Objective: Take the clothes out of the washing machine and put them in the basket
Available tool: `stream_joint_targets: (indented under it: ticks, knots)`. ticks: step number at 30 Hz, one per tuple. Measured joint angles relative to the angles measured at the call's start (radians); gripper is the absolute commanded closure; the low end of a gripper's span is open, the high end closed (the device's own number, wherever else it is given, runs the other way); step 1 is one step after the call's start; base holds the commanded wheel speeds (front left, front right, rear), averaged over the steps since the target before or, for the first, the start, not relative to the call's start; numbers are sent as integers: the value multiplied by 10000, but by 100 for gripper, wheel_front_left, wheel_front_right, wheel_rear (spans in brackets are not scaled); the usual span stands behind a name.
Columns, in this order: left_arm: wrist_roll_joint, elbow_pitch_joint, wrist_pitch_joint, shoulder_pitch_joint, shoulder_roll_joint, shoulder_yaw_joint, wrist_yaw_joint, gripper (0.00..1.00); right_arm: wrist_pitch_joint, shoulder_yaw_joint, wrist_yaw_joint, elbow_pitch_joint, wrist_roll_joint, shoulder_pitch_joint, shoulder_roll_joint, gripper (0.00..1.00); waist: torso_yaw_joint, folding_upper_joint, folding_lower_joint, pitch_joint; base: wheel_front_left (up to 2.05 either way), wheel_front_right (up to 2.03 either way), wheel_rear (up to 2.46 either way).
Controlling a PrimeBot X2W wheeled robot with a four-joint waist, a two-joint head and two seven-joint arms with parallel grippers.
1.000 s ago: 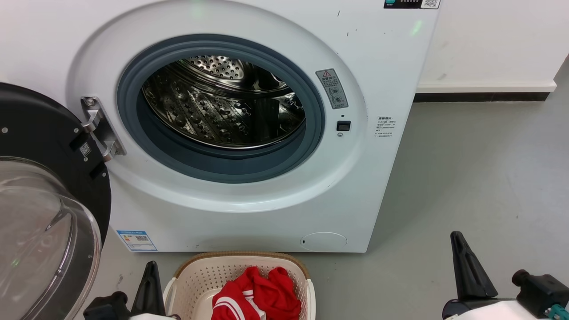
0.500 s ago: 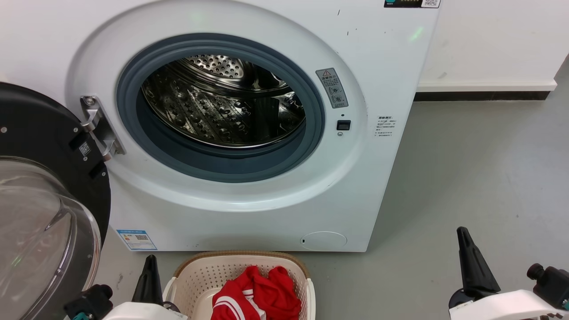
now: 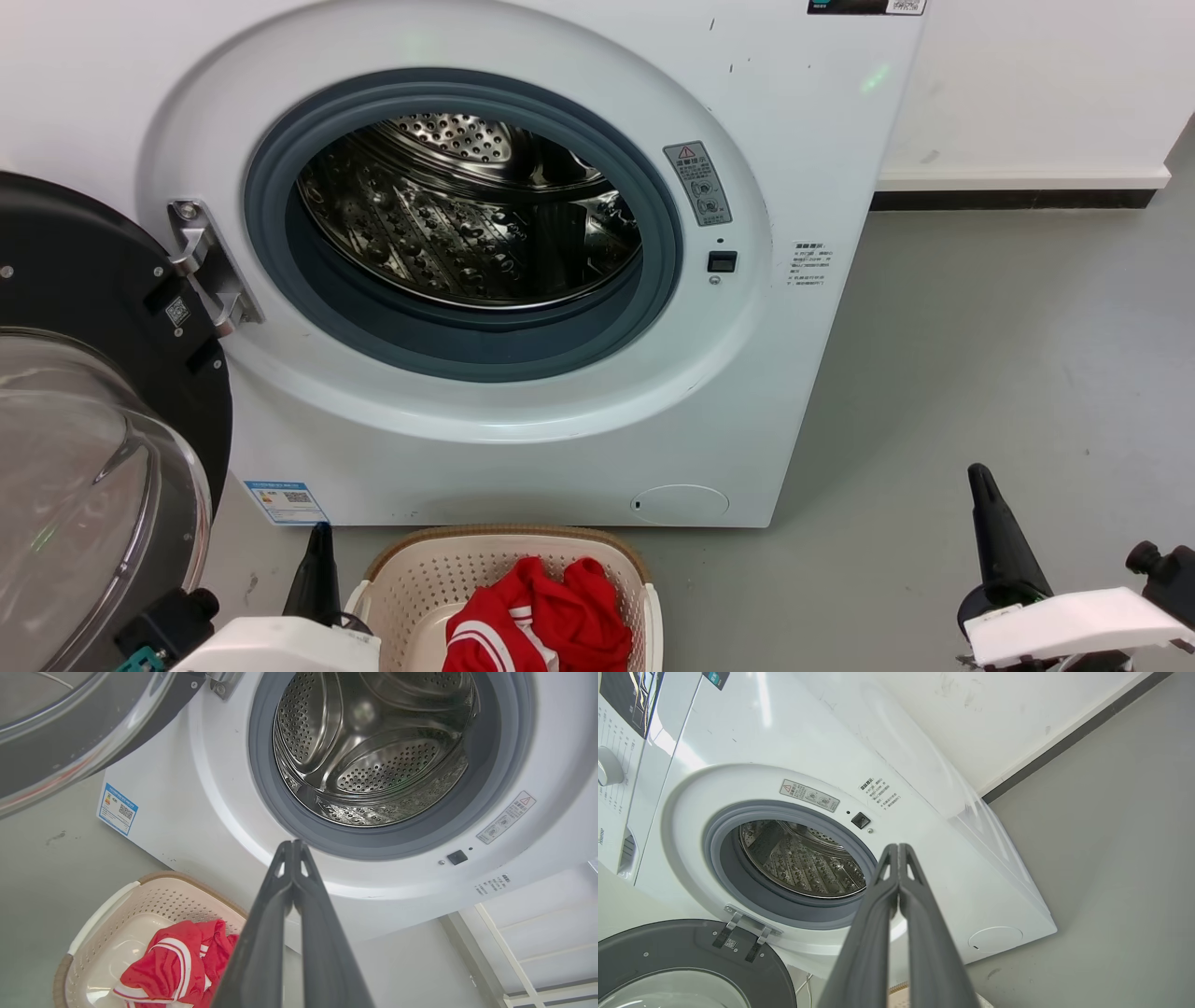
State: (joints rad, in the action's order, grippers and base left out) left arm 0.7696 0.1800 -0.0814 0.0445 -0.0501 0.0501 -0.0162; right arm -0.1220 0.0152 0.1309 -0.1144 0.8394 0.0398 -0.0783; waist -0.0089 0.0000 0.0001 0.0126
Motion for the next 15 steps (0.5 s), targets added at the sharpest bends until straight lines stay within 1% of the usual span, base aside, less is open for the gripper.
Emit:
stream_joint_targets:
  ticks: [15]
  knots:
    - [1988,153,449,-342,0,161,-265,100,447,-151,-2,-301,1929,-284,-38,100,16,0,0,-28,0,0,0]
